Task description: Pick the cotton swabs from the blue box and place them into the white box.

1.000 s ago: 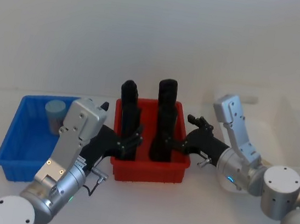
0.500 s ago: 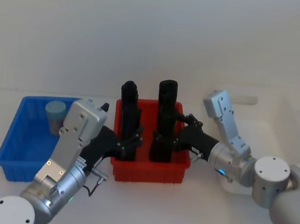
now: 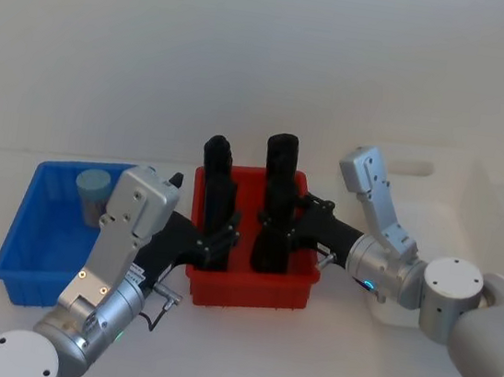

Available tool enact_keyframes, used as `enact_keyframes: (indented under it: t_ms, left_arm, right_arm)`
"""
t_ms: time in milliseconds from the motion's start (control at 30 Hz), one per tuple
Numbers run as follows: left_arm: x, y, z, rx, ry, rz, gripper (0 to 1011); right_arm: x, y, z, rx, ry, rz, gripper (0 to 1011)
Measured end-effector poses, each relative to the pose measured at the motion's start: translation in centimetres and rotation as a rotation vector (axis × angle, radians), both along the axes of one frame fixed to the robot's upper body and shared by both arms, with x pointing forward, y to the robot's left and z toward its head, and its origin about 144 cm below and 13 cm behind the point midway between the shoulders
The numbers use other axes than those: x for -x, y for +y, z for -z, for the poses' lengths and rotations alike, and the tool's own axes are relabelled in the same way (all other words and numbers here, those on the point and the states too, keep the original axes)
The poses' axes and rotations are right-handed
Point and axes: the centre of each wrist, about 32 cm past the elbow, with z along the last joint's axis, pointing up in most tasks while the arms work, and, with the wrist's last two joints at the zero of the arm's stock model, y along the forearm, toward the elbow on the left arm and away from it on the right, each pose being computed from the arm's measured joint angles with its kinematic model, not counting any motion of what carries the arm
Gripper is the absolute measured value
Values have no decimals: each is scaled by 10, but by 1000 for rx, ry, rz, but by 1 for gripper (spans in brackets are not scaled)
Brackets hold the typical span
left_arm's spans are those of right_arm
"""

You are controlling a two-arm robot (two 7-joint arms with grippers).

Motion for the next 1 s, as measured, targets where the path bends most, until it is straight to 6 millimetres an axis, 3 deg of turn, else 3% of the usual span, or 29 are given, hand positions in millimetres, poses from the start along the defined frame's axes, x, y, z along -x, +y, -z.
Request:
enact_keyframes:
  t_ms: [67, 133, 267, 767, 1000]
  left_arm:
    - [0, 0, 0, 0, 0, 0, 1004]
    - [0, 0, 0, 0, 0, 0, 1004]
    - [0, 0, 0, 0, 0, 0, 1004]
    - [0, 0, 0, 0, 0, 0, 1004]
    - [0, 0, 0, 0, 0, 0, 1004]
  right_arm:
    - [0, 0, 0, -1, 0, -2, 597]
    - [0, 0, 0, -7, 2, -5, 505]
    - [-1, 0, 0, -16, 0, -7, 464]
    - [-3, -4, -6, -81, -83, 16, 381]
    - [8, -7, -19, -130, -144, 68, 358]
